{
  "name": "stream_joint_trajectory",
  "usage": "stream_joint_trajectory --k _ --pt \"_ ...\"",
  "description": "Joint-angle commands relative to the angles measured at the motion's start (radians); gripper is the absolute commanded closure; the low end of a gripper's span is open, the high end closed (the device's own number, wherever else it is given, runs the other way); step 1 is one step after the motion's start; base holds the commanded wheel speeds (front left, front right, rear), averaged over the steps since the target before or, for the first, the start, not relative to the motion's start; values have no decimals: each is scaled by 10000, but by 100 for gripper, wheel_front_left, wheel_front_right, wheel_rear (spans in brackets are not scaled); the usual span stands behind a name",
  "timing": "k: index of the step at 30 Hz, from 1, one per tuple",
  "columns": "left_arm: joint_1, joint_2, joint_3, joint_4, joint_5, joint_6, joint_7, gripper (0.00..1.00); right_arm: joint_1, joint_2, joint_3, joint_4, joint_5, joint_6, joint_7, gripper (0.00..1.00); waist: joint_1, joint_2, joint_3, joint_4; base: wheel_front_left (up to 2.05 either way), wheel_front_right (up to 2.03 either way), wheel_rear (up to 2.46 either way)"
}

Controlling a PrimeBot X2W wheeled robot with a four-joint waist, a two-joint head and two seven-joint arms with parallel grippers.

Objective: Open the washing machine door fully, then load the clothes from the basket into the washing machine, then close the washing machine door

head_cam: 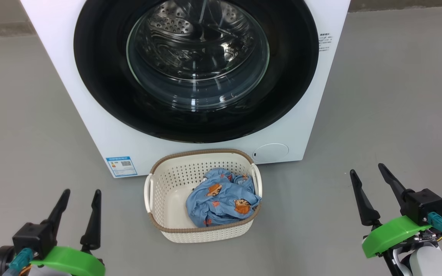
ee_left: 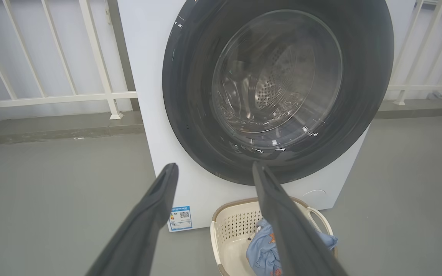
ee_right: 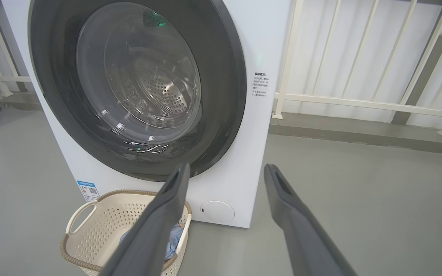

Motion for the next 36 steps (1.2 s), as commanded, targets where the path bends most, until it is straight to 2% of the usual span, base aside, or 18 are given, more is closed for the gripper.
stream_joint_trajectory --k 1,15,36 --pt "-402 291 391 -172 120 -15 -91 0 -286 -66 157 -258 -14 16 -120 0 0 0 -3 0 0 0 0" --pt "-424 430 289 -81 169 -15 -91 0 -212 -72 77 -387 -66 16 -120 0 0 0 -12 43 21 21 -43" --pt "-499 268 600 -144 -54 -15 -92 0 -234 19 -73 -492 -86 16 -120 0 0 0 182 56 104 104 -208"
